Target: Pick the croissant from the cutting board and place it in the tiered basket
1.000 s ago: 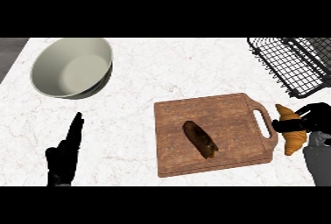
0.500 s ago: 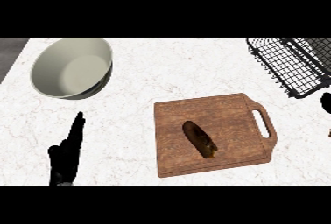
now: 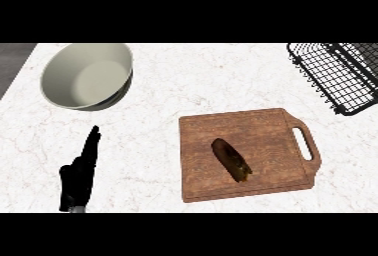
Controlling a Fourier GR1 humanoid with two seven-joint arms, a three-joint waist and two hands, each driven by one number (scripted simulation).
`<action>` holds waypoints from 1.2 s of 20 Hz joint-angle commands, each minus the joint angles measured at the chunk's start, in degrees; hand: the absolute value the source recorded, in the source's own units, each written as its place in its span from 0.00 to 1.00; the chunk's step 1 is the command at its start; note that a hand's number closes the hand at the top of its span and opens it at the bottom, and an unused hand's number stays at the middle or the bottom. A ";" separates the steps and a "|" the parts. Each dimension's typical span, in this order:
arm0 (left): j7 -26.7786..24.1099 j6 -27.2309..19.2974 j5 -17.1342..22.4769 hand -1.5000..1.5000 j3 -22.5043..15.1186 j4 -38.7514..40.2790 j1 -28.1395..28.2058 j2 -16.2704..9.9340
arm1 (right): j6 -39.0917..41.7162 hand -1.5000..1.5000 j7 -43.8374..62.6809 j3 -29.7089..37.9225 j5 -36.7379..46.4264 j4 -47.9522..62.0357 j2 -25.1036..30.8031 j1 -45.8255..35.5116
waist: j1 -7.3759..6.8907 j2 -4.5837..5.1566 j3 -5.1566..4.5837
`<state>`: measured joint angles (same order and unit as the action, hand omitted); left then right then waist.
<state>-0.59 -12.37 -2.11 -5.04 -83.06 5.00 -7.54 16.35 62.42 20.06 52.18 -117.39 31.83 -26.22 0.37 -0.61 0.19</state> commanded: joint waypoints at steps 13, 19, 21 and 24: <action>2.09 -0.63 -1.77 0.50 -0.26 5.96 -3.69 2.03 | 1.83 1.00 -0.67 3.21 4.02 31.78 8.45 -22.81 | -1.19 0.89 -0.25; 1.97 0.62 -1.85 0.50 -2.09 2.12 0.24 2.24 | -5.89 1.00 -8.87 1.75 6.25 49.97 8.11 -28.68 | -2.32 1.09 -0.22; 5.75 1.25 -0.87 0.50 -0.46 0.21 -2.19 0.91 | -6.66 1.00 -13.01 3.48 4.64 54.56 9.95 -28.48 | -1.66 0.94 -0.18; 2.30 1.24 -0.90 0.50 0.14 3.70 -0.65 1.34 | -10.82 1.00 -16.34 3.17 5.40 60.66 9.36 -28.33 | -1.81 1.08 -0.19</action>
<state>0.66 -11.19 -3.25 -5.33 -82.69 3.22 -6.65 9.00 49.77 23.38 57.32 -65.10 40.59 -52.73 -1.45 0.06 0.32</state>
